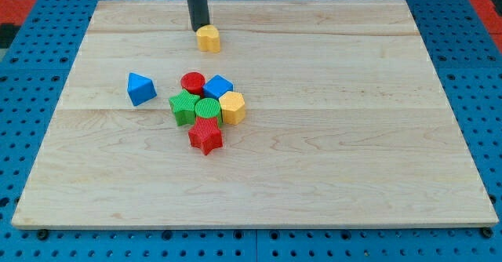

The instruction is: Push the yellow heart towards the down

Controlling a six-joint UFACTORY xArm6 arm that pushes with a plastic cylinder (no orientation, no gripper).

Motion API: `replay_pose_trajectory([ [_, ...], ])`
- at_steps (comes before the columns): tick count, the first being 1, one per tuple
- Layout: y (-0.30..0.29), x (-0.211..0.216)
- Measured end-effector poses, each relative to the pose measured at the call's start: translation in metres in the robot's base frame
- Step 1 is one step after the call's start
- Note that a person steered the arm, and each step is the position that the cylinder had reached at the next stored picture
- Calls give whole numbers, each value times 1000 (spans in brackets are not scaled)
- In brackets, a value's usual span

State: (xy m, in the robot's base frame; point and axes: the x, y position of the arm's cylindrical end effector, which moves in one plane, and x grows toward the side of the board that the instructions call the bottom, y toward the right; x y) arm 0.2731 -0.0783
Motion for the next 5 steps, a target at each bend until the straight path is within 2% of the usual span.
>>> replay_pose_trajectory([
  [1,7,38],
  [5,36,111],
])
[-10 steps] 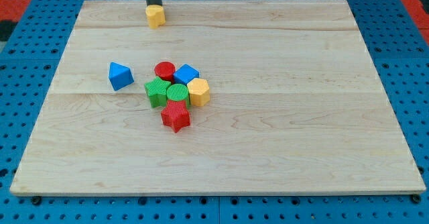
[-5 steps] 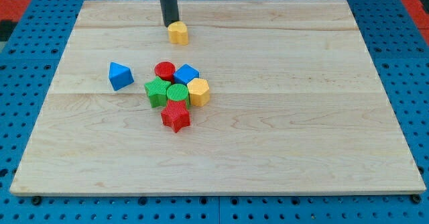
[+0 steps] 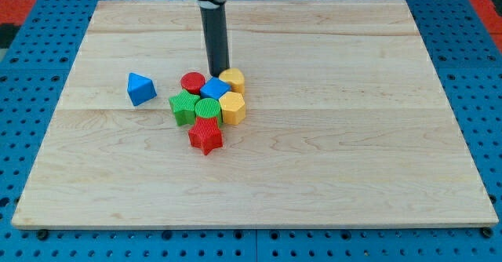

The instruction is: Push the yellow heart towards the down

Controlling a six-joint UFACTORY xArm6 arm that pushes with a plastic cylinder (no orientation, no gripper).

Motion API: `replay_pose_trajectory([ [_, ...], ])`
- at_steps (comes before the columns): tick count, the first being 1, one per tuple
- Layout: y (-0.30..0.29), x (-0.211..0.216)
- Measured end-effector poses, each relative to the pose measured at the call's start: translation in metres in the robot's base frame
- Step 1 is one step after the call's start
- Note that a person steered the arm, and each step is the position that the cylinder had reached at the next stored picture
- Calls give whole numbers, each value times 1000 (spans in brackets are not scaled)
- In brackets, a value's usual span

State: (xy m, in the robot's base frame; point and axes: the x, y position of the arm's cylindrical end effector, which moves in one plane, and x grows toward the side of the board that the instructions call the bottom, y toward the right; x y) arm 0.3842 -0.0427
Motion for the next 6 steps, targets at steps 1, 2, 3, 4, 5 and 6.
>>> replay_pose_trajectory([
  [1,30,32],
  [2,45,38],
  [3,48,36],
  [4,68,36],
  [5,93,30],
  [6,92,67],
])
